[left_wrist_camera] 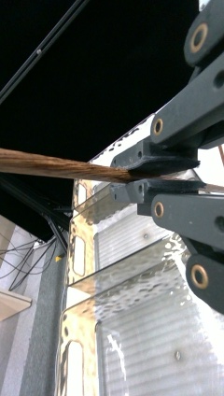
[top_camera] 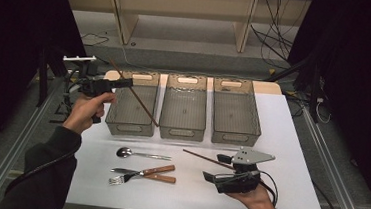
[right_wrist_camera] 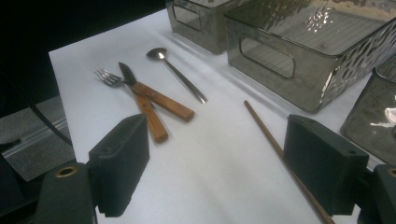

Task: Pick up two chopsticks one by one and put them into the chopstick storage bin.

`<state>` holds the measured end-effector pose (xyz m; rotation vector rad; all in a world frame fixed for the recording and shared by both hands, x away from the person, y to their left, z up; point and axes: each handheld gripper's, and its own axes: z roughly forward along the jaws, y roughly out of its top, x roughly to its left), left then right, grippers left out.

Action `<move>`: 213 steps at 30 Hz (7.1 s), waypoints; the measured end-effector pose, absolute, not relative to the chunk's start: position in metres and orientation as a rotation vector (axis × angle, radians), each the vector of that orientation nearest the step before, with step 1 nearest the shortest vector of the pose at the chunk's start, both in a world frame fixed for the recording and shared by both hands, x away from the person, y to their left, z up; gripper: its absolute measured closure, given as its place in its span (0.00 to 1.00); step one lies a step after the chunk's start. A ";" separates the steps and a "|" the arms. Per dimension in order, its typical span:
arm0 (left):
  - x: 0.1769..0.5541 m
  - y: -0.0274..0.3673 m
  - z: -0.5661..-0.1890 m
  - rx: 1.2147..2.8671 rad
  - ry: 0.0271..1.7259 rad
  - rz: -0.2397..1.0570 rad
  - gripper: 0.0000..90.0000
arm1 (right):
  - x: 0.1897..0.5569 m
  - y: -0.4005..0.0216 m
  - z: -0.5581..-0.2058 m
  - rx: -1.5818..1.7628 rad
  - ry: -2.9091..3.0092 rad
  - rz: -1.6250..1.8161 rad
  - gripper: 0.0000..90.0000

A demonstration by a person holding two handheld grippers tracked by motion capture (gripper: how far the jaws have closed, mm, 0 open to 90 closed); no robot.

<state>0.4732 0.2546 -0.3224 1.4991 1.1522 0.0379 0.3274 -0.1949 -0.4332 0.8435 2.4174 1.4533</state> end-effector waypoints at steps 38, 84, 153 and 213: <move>0.532 0.239 -0.359 1.700 1.376 0.132 0.94 | 0.325 -0.202 -0.434 0.847 2.380 1.462 0.21; 0.538 0.221 -0.387 1.750 1.474 0.099 0.21 | 0.325 -0.201 -0.437 0.845 2.403 1.449 0.22; 0.322 0.161 -0.470 1.783 0.874 0.222 0.20 | 0.407 -0.194 -0.451 0.894 2.825 0.632 0.61; 0.332 0.105 -0.443 1.764 0.864 0.086 0.24 | 0.371 -0.161 -0.412 0.734 2.691 1.040 0.95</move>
